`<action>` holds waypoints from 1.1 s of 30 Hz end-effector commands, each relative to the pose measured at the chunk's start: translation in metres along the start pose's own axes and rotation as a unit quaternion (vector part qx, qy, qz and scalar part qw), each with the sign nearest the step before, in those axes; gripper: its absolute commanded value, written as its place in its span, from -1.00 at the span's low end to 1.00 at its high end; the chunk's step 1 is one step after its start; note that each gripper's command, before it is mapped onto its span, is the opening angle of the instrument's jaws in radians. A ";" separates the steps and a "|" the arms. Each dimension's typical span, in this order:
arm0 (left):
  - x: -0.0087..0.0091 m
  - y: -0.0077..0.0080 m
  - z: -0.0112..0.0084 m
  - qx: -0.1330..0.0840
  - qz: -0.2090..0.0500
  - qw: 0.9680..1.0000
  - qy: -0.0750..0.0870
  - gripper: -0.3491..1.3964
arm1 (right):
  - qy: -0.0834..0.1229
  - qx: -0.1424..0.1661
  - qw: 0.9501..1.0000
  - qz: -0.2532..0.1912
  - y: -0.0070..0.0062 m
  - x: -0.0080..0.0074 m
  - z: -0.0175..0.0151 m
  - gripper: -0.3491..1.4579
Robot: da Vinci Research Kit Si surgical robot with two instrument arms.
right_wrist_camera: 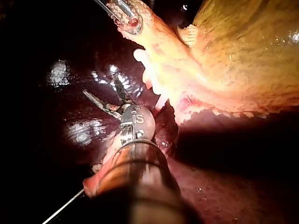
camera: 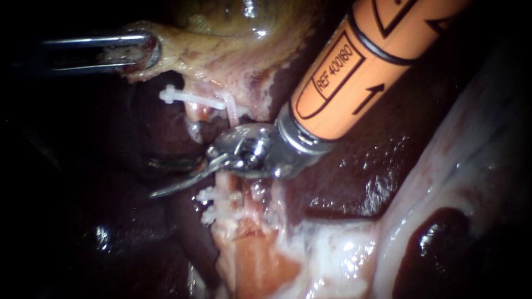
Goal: Go back from the cut left tube
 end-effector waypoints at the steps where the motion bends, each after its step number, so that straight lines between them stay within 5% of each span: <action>1: 0.0000 0.0000 0.0000 0.000 0.000 1.000 0.000 -1.00 | 0.005 -0.010 1.000 -0.018 -0.0004 -0.0001 -0.0006 0.99; 8: 0.0000 -0.0001 -0.0001 0.000 0.000 1.000 0.000 -1.00 | 0.019 -0.082 0.990 -0.116 -0.0038 -0.0020 -0.0068 0.99; 17: 0.0000 -0.0001 0.0000 0.000 0.000 1.000 0.000 -1.00 | -0.061 -0.155 0.972 -0.166 -0.0065 -0.0038 -0.0177 0.99; 22: 0.0000 -0.0001 0.0001 0.000 0.000 1.000 0.000 -1.00 | -0.087 -0.184 0.964 -0.171 -0.0070 -0.0047 -0.0226 0.99; 33: -0.0006 -0.0004 0.0011 0.002 0.002 1.000 0.002 -1.00 | -0.088 -0.215 0.957 -0.172 -0.0061 -0.0066 -0.0267 0.99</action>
